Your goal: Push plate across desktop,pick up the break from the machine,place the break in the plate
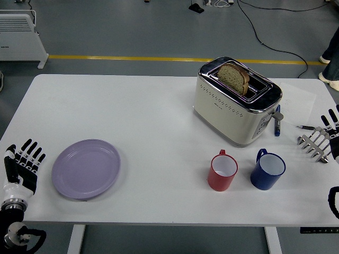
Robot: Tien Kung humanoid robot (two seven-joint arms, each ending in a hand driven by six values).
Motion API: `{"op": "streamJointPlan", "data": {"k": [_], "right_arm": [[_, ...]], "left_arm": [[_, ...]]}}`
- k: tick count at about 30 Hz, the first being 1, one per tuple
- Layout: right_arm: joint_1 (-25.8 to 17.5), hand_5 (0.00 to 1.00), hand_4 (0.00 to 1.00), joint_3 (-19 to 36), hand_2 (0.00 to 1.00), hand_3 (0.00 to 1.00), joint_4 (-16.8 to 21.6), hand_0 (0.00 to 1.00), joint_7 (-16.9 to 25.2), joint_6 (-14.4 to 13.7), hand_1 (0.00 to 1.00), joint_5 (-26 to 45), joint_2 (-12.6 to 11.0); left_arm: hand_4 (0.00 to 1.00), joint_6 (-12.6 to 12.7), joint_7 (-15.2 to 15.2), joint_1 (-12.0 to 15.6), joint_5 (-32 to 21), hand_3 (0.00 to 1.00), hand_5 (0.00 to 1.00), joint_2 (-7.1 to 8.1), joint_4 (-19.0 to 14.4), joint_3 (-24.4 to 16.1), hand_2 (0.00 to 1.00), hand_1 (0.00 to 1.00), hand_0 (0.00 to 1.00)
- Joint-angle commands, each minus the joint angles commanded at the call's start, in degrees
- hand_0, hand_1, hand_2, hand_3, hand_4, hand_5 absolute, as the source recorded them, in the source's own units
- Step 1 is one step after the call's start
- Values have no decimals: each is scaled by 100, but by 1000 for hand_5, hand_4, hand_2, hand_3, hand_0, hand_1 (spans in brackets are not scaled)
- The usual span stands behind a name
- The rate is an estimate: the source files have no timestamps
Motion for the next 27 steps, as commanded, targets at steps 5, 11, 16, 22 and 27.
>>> {"op": "streamJointPlan", "data": {"k": [5,11,16,22,27], "right_arm": [[6,565,519,3,736,748,3,755,1,5,739,6,3],[8,566,519,10,734,748,6,756,3,5,738,11,4],[6,565,519,20,734,748,9,755,5,2,737,14,-1],[2,566,519,13,733,747,6,755,9,3,737,18,4],[-8,566,519,0,733,747,4,754,10,3,736,18,2]], "left_arm": [[554,-14,-4,-12,-65,770,998,0,43,75,849,859,844],[565,-23,-22,-31,-110,771,998,0,102,138,849,857,844],[563,-45,-26,-25,-178,771,998,0,146,201,848,855,843],[565,-88,-29,-32,-266,769,998,0,178,303,847,852,843],[565,-137,-37,-18,-345,769,998,0,211,383,846,851,841]]}}
